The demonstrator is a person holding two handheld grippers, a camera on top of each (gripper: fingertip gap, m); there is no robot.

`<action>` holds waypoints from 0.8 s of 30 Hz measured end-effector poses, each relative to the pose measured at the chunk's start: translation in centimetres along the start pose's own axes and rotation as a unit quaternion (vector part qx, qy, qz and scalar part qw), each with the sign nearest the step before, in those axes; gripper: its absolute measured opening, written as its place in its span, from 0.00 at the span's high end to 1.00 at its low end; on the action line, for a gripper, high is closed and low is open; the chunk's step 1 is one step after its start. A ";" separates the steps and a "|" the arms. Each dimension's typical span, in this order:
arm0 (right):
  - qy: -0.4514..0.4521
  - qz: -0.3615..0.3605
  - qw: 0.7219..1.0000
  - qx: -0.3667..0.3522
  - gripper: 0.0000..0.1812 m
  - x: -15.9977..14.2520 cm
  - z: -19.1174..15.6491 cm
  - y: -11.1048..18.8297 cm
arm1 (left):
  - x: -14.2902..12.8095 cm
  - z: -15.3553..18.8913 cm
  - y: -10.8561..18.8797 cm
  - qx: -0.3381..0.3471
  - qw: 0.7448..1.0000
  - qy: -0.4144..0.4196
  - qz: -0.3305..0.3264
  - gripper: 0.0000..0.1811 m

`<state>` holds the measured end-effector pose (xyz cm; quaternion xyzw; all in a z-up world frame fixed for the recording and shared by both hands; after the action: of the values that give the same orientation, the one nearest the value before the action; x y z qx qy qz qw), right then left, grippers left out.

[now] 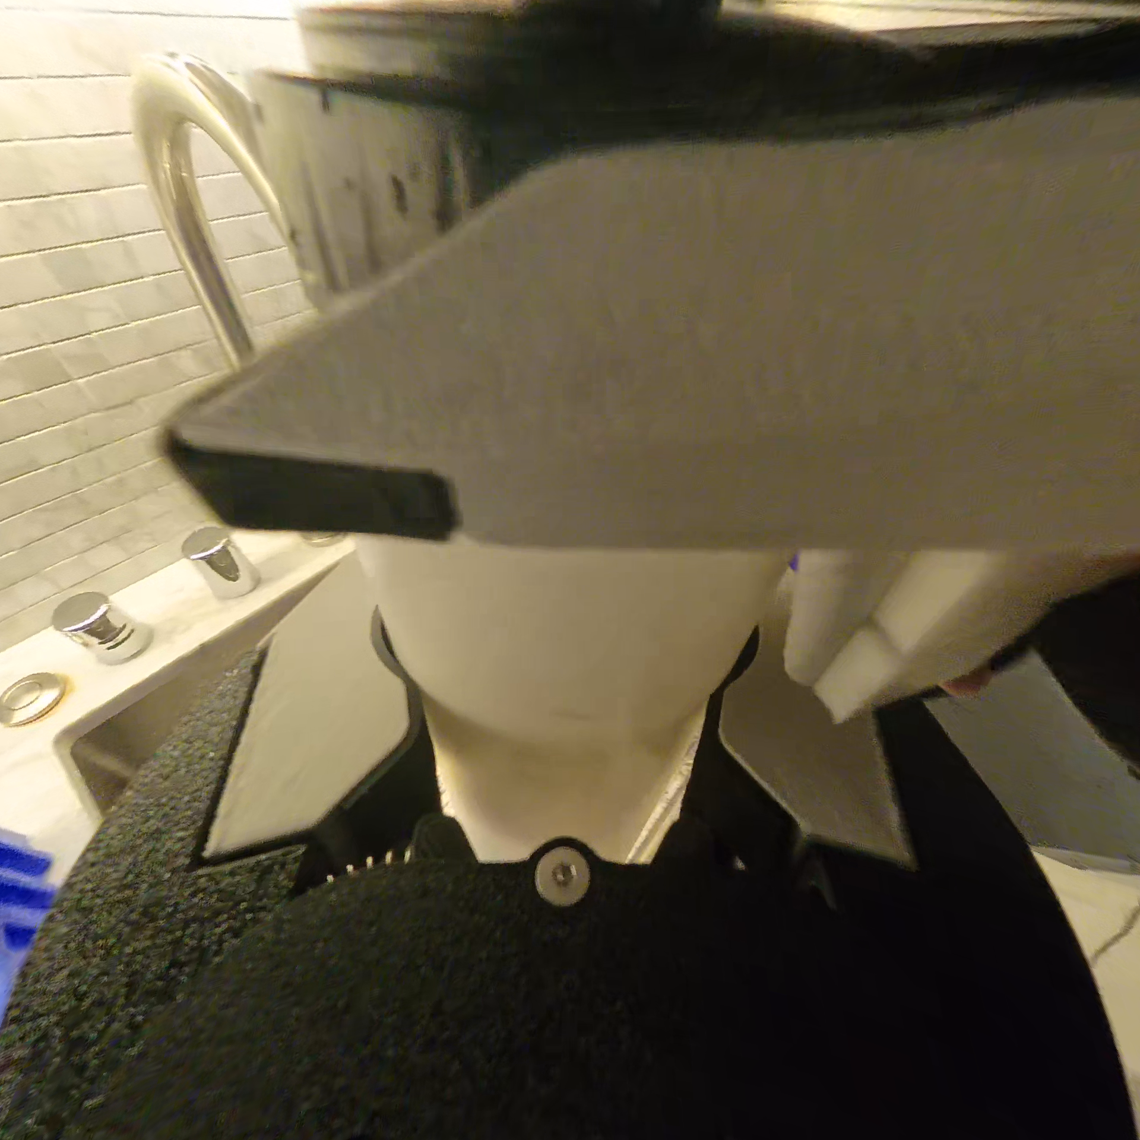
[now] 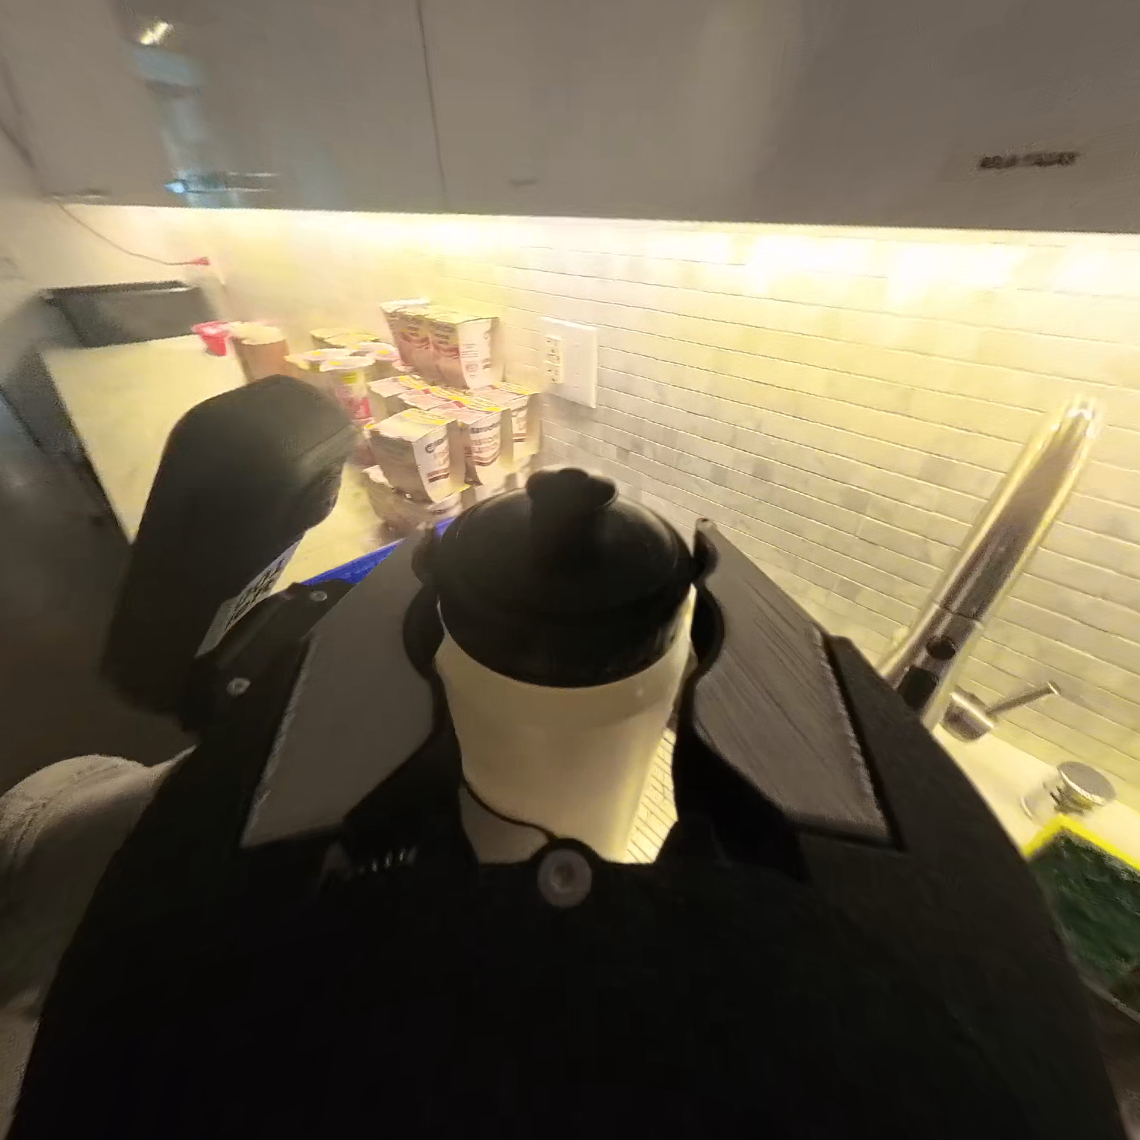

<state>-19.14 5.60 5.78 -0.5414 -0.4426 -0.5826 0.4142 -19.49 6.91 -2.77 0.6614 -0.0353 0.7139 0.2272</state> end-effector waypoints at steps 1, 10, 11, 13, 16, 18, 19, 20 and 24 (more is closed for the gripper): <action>0.004 0.005 1.000 0.029 0.51 0.4 0.1 0.1 | 0.0 0.2 0.0 -0.012 1.000 0.003 0.001 0.43; -0.044 -0.044 0.940 0.336 0.50 2.0 -0.7 1.2 | 0.8 1.8 1.0 -0.071 0.997 0.011 0.023 0.43; -0.033 -0.050 0.936 0.346 0.54 1.8 -1.0 1.2 | 0.9 1.9 1.1 -0.075 0.997 0.012 0.024 0.43; -0.014 -0.045 0.938 0.342 0.57 1.5 -1.2 1.1 | 1.0 2.1 1.3 -0.078 0.997 0.011 0.024 0.43; -0.011 -0.021 0.952 0.304 0.57 1.5 -1.3 0.9 | 1.0 1.9 1.4 -0.064 0.998 0.015 0.022 0.43; -0.008 -0.003 0.970 0.242 0.57 1.2 -1.4 0.6 | 0.8 1.4 1.4 -0.040 0.999 0.015 0.018 0.43; -0.008 0.002 0.980 0.197 0.58 1.1 -1.4 0.4 | 0.7 1.0 1.4 -0.022 1.000 0.014 0.013 0.43; -0.011 0.005 0.989 0.145 0.57 0.9 -1.3 0.3 | 0.6 0.6 1.4 -0.003 1.000 0.012 0.009 0.43; 0.008 0.006 1.000 -0.021 0.57 0.0 -1.4 0.2 | 0.0 -0.2 1.1 0.038 0.999 -0.002 -0.003 0.42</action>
<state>-19.28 4.21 5.79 -0.5477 -0.4236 -0.5938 0.4099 -20.13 5.99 -2.51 0.6710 -0.0067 0.7126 0.2046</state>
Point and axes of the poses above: each gripper's, where its closed fingertips meet, y back along the fingers, x out of its top, z = x × y across the jaws, the point moved 4 cm from there along y, back along the fingers, and after that the axes turned 15 degrees about -x, right-handed, at the moved point
